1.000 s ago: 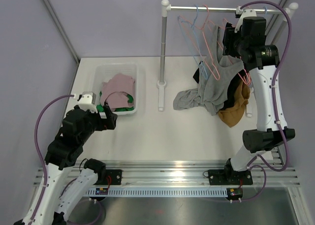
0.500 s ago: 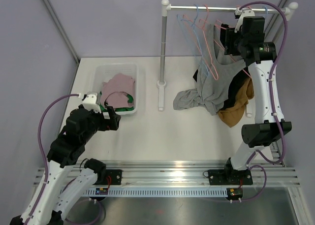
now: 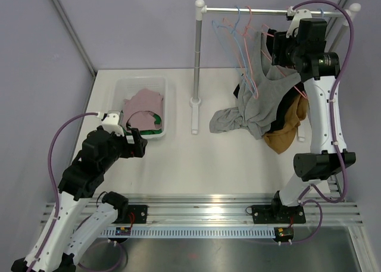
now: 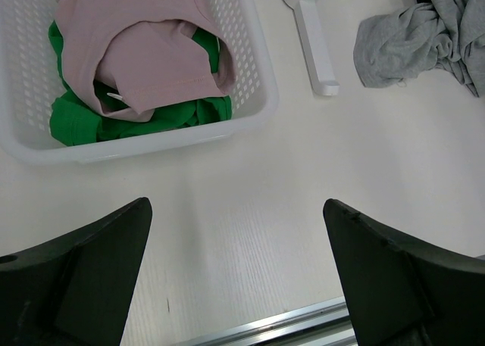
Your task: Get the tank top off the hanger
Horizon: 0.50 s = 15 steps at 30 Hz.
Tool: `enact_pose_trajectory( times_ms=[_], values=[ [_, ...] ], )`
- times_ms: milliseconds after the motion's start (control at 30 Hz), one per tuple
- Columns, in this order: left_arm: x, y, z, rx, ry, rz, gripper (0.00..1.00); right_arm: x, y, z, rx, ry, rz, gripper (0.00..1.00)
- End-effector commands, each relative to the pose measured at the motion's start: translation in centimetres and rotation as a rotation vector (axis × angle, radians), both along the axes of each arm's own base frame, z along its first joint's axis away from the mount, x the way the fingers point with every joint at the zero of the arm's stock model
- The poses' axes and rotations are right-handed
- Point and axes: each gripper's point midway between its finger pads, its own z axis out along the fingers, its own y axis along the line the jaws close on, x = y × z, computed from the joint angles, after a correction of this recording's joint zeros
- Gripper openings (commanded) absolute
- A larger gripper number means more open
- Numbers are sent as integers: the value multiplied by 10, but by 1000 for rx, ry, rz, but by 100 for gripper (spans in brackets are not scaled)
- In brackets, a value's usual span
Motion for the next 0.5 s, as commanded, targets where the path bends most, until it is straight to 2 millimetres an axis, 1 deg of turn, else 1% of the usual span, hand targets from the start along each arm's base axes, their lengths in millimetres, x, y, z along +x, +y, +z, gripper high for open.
enact_pose_trajectory(
  times_ms=[0,33,133,233,300,367,467],
  values=[
    [3,-8,9,-33,-35,-28,99,-14,-8,56,-26,-166,-5,66],
    [3,-9,9,-32,-33,-30,99,-14,-8,57,-28,-168,-6,65],
    [3,-9,8,-28,-32,-31,99,-8,-7,48,-28,-145,2,65],
    [3,-10,8,-28,-32,-34,99,-5,-8,45,-35,-140,-5,66],
    [3,-10,9,-30,-33,-33,99,1,-9,37,-41,-125,-8,66],
    [3,-10,9,-30,-33,-34,99,7,-5,26,-31,-100,6,64],
    [3,-10,8,-29,-33,-31,99,16,-3,14,-27,-74,16,59]
  ],
)
